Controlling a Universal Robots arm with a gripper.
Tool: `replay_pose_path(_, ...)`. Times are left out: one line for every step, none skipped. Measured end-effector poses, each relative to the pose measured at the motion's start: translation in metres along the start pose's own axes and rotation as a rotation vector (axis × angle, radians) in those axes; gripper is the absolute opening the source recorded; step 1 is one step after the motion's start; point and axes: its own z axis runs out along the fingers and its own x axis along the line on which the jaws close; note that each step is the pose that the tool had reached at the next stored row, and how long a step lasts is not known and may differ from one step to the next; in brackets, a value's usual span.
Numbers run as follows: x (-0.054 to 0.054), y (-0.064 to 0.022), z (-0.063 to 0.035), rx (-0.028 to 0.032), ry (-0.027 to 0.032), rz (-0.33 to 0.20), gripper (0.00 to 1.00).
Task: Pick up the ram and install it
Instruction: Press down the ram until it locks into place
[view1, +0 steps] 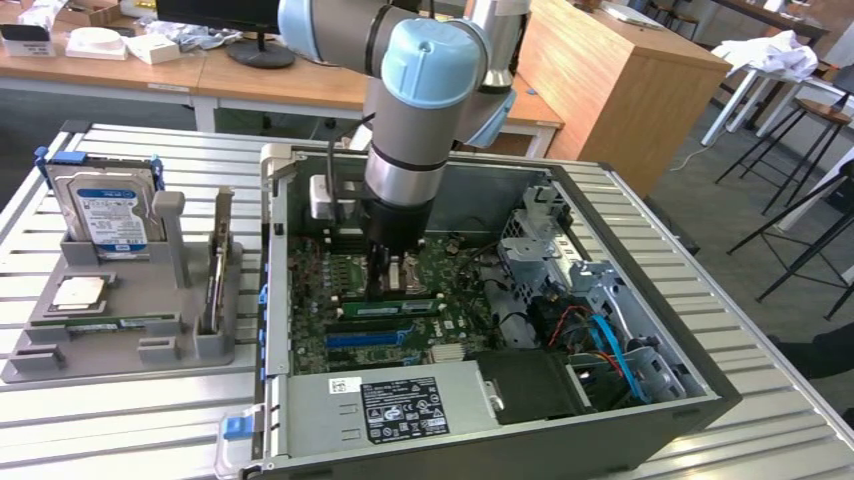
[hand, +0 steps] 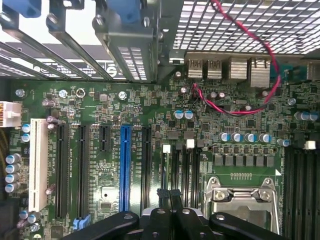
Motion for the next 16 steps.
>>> replay_pose_path(0.000, 0.0000, -0.0018, 0.0000, 0.0000, 0.000, 0.10)
replay_pose_path(0.000, 0.0001, -0.0036, 0.0000, 0.0000, 0.000, 0.10)
replay_pose_path(0.000, 0.0001, -0.0054, 0.0000, 0.0000, 0.000, 0.10)
replay_pose_path(0.000, 0.0001, -0.0072, 0.0000, 0.0000, 0.000, 0.10)
replay_pose_path(0.000, 0.0001, -0.0091, -0.0001, 0.0000, 0.000, 0.10)
replay_pose_path(0.000, 0.0001, -0.0110, 0.0000, 0.0001, 0.000, 0.10)
replay_pose_path(0.000, 0.0002, -0.0131, 0.0000, 0.0000, 0.000, 0.10)
replay_pose_path(0.000, 0.0002, -0.0150, 0.0000, 0.0001, 0.000, 0.10)
replay_pose_path(0.000, 0.0002, -0.0169, 0.0000, 0.0000, 0.000, 0.10)
replay_pose_path(0.000, 0.0002, -0.0188, 0.0000, 0.0000, 0.000, 0.10)
replay_pose_path(0.000, 0.0002, -0.0208, 0.0000, 0.0000, 0.000, 0.10)
replay_pose_path(0.000, 0.0003, -0.0232, 0.0000, 0.0000, 0.000, 0.10)
replay_pose_path(0.000, 0.0003, -0.0253, 0.0000, 0.0001, 0.000, 0.10)
replay_pose_path(-0.001, 0.0003, -0.0275, 0.0000, 0.0000, 0.000, 0.10)
replay_pose_path(-0.001, 0.0003, -0.0297, 0.0000, 0.0000, 0.000, 0.10)
replay_pose_path(-0.001, 0.0004, -0.0320, 0.0000, 0.0000, 0.000, 0.10)
